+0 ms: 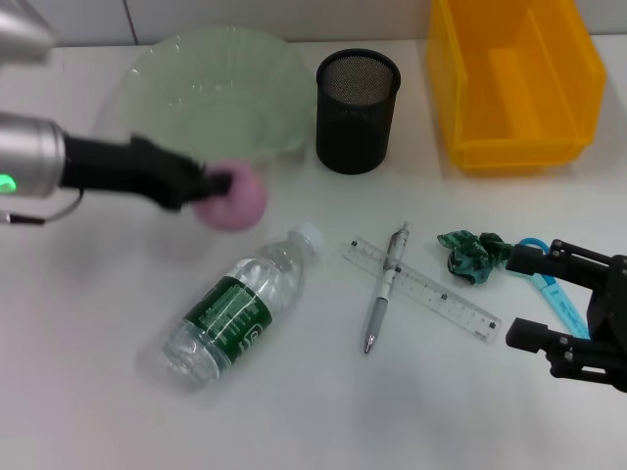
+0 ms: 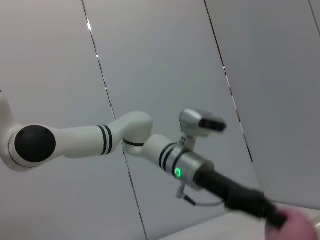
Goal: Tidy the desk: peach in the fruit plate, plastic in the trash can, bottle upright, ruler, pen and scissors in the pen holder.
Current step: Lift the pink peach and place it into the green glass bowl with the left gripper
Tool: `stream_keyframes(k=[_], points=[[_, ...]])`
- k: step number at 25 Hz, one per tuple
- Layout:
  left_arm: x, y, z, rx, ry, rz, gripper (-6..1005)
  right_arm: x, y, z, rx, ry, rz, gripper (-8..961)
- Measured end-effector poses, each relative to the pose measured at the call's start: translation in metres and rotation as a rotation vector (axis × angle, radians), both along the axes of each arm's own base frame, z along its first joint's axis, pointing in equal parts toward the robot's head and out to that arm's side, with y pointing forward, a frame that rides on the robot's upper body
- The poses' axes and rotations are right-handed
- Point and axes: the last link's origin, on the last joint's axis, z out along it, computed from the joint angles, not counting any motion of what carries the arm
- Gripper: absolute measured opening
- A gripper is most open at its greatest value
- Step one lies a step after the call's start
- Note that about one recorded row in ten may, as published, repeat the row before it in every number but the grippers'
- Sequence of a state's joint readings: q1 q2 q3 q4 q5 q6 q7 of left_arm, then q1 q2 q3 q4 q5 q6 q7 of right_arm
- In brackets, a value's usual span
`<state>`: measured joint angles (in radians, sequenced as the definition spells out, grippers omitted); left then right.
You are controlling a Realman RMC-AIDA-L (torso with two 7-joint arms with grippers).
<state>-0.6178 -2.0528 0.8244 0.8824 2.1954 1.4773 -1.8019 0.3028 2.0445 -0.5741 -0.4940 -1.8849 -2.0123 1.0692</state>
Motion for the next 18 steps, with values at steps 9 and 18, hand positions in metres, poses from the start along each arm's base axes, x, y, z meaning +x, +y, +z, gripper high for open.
stream_keyframes(k=[9,18], points=[[0.008,0.041,0.031,0.350,-0.252,0.098,93,-0.003,0.001,-0.003,0.000,0.008,0.005,774],[0.010,0.058,0.010,0.408,-0.196,0.130,252,-0.006,0.001,-0.006,-0.002,0.015,0.014,774]])
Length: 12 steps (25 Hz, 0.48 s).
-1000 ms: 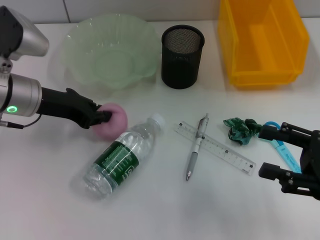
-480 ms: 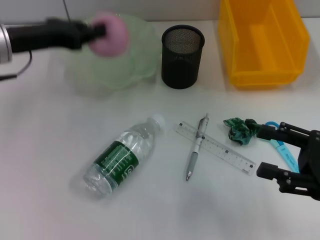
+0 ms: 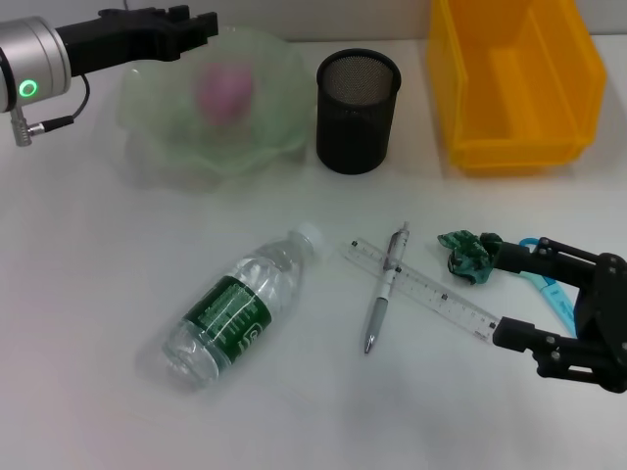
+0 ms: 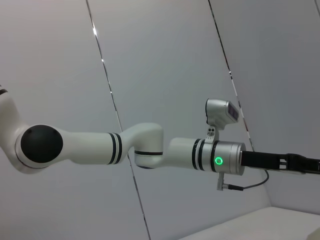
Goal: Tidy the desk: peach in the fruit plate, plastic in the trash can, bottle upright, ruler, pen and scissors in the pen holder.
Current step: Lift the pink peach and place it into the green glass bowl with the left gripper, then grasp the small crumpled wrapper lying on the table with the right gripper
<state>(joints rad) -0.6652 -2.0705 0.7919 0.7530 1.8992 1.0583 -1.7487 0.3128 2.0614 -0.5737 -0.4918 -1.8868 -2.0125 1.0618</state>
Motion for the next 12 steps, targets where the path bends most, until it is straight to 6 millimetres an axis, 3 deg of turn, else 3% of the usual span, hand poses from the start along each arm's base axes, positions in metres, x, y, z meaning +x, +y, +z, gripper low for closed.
stream_keyframes(k=[6,9,12], points=[[-0.006,-0.005,0.000,0.015,-0.028,0.010,498,0.000,0.000,0.000,0.000,0.000,0.001,774],[-0.006,-0.026,0.004,-0.025,-0.106,-0.080,625,-0.001,0.002,0.001,0.001,0.005,-0.005,775],[-0.004,-0.036,0.005,-0.051,-0.128,-0.133,683,0.001,0.007,0.005,0.014,0.016,-0.045,775]])
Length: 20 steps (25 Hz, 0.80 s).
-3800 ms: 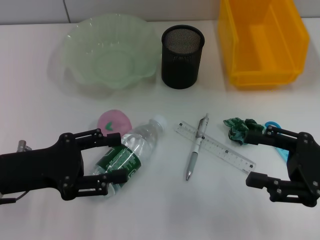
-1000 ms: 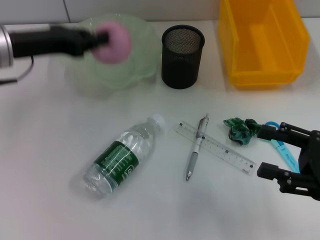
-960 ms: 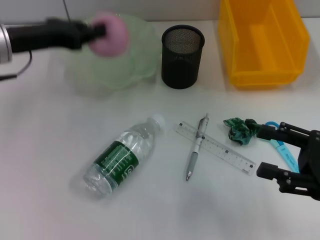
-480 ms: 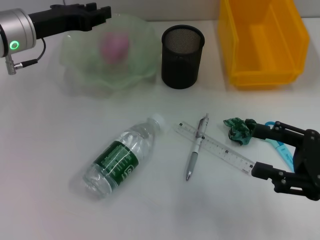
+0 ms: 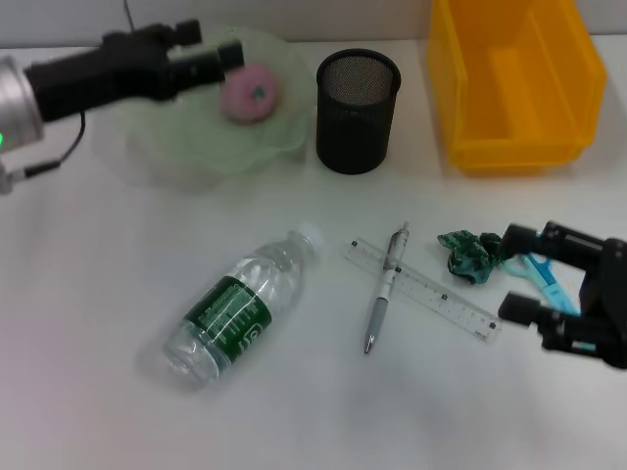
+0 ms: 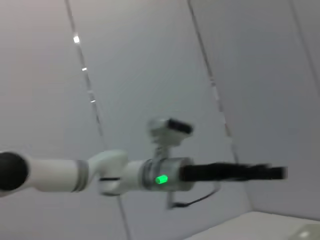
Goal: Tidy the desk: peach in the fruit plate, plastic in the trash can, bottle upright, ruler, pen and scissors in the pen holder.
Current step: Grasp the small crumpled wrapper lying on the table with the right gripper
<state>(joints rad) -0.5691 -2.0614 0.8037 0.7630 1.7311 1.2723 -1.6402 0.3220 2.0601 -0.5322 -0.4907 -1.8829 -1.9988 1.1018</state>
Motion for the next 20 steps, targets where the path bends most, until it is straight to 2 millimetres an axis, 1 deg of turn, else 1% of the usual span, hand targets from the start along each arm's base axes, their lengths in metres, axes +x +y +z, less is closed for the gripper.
stream_keyframes(k=[1,2,3,4,5,6,7,8,9,10,11,12,13,14,15,17,18,19,20], points=[[-0.003,-0.023,0.001,-0.063,-0.020,-0.093,702,0.002,0.003,0.002,0.003,0.001,-0.024,775],[-0.006,-0.034,0.001,-0.100,-0.017,-0.129,721,0.003,0.006,0.005,0.006,0.001,-0.044,775],[-0.006,-0.034,0.001,-0.100,-0.017,-0.129,740,0.006,0.012,0.012,0.002,-0.005,-0.088,774],[-0.006,-0.034,0.001,-0.100,-0.017,-0.129,760,0.006,0.012,0.012,0.002,-0.005,-0.088,774],[-0.006,-0.034,0.001,-0.100,-0.017,-0.129,779,0.007,0.016,0.017,-0.004,-0.011,-0.104,774],[-0.011,-0.046,0.000,-0.137,-0.012,-0.164,798,0.007,0.020,0.022,-0.014,-0.023,-0.114,774],[-0.011,-0.046,0.000,-0.137,-0.012,-0.164,801,0.006,0.023,0.028,-0.032,-0.039,-0.125,774],[-0.032,-0.089,-0.007,-0.226,-0.006,-0.244,804,0.003,0.035,0.044,-0.076,-0.104,-0.148,774],[-0.032,-0.089,-0.007,-0.226,-0.006,-0.244,808,0.003,0.035,0.044,-0.076,-0.104,-0.148,774],[-0.038,-0.099,-0.008,-0.227,0.000,-0.260,811,0.001,0.041,0.051,-0.097,-0.146,-0.159,775],[-0.038,-0.099,-0.008,-0.227,0.000,-0.260,811,-0.003,0.047,0.058,-0.131,-0.210,-0.177,775],[-0.038,-0.099,-0.008,-0.227,0.000,-0.260,811,-0.006,0.053,0.064,-0.165,-0.287,-0.198,775],[-0.045,-0.109,-0.010,-0.247,0.021,-0.279,811,-0.016,0.065,0.074,-0.229,-0.444,-0.256,775],[-0.046,-0.110,-0.011,-0.264,0.032,-0.278,811,-0.016,0.065,0.074,-0.229,-0.444,-0.256,775],[-0.047,-0.111,-0.012,-0.276,0.040,-0.278,811,-0.023,0.071,0.078,-0.253,-0.522,-0.286,775],[-0.049,-0.112,-0.016,-0.304,0.058,-0.275,811,-0.037,0.081,0.083,-0.284,-0.663,-0.330,774],[-0.049,-0.112,-0.017,-0.310,0.063,-0.273,811,-0.052,0.089,0.081,-0.296,-0.786,-0.343,774],[-0.049,-0.112,-0.018,-0.313,0.065,-0.272,811,-0.052,0.089,0.081,-0.296,-0.786,-0.343,774],[-0.049,-0.112,-0.019,-0.315,0.067,-0.271,811,-0.058,0.093,0.079,-0.297,-0.831,-0.348,774]])
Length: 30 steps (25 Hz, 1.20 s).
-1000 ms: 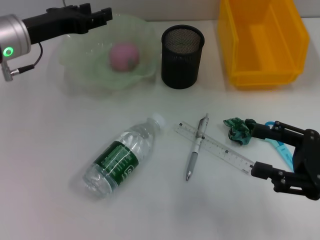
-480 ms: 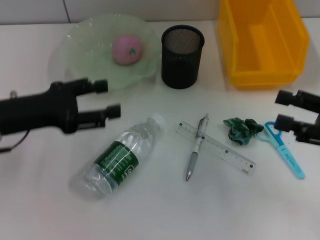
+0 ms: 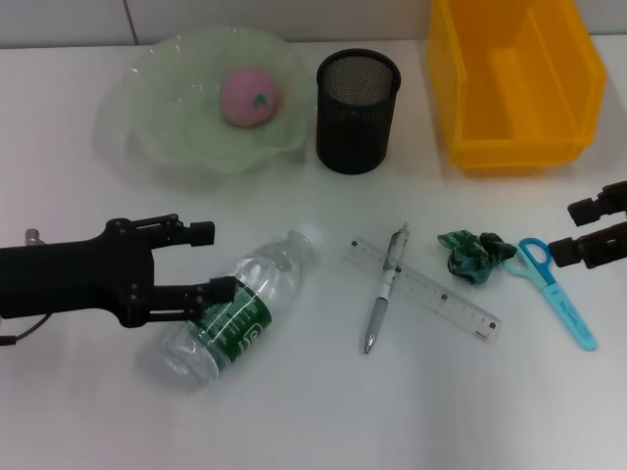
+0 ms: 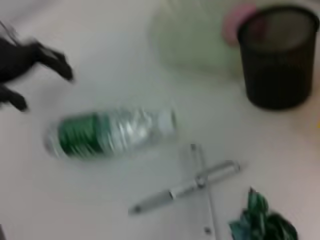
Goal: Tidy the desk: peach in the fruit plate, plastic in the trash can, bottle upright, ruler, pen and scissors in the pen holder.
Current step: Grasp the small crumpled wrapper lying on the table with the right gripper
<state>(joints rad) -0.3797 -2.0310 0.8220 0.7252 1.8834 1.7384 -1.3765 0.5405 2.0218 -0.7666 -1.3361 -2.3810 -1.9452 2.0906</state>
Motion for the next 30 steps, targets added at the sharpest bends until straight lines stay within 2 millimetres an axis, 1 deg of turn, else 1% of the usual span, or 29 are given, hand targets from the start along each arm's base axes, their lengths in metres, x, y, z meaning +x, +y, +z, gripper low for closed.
stream_keyframes(k=[2,3,4,7,8,9,12,13,14,18,21,23,30], points=[[0.001,0.000,-0.003,-0.008,0.003,-0.002,811,-0.009,0.007,-0.007,-0.017,-0.089,-0.001,774],[0.001,-0.001,-0.004,-0.010,0.003,-0.003,811,-0.013,0.014,-0.016,-0.017,-0.163,0.000,774],[0.001,-0.001,-0.005,-0.012,0.003,-0.003,811,-0.013,0.014,-0.016,-0.017,-0.163,0.000,775],[0.002,-0.001,-0.006,-0.016,0.003,-0.001,810,-0.016,0.024,-0.030,-0.002,-0.243,0.019,775],[0.001,-0.001,-0.007,-0.017,0.003,0.001,810,-0.017,0.031,-0.041,0.000,-0.272,0.040,775],[0.001,-0.001,-0.007,-0.017,0.003,0.001,810,-0.017,0.031,-0.041,0.000,-0.272,0.040,775],[0.001,-0.001,-0.007,-0.018,0.006,0.004,810,-0.018,0.037,-0.059,-0.014,-0.292,0.068,774],[0.001,-0.001,-0.008,-0.021,0.008,0.004,810,-0.018,0.042,-0.071,-0.017,-0.307,0.088,774],[0.001,-0.001,-0.008,-0.025,0.012,0.005,810,-0.018,0.042,-0.071,-0.017,-0.307,0.088,774],[0.002,0.000,-0.009,-0.033,0.016,0.005,810,-0.021,0.049,-0.092,-0.013,-0.330,0.147,774],[0.002,0.001,-0.010,-0.032,0.017,0.004,810,-0.020,0.051,-0.098,-0.007,-0.343,0.164,774],[0.003,0.001,-0.010,-0.032,0.017,0.004,810,-0.020,0.053,-0.107,-0.013,-0.360,0.182,774],[0.003,0.003,-0.011,-0.029,0.021,0.006,810,-0.016,0.055,-0.120,-0.037,-0.374,0.182,775]])
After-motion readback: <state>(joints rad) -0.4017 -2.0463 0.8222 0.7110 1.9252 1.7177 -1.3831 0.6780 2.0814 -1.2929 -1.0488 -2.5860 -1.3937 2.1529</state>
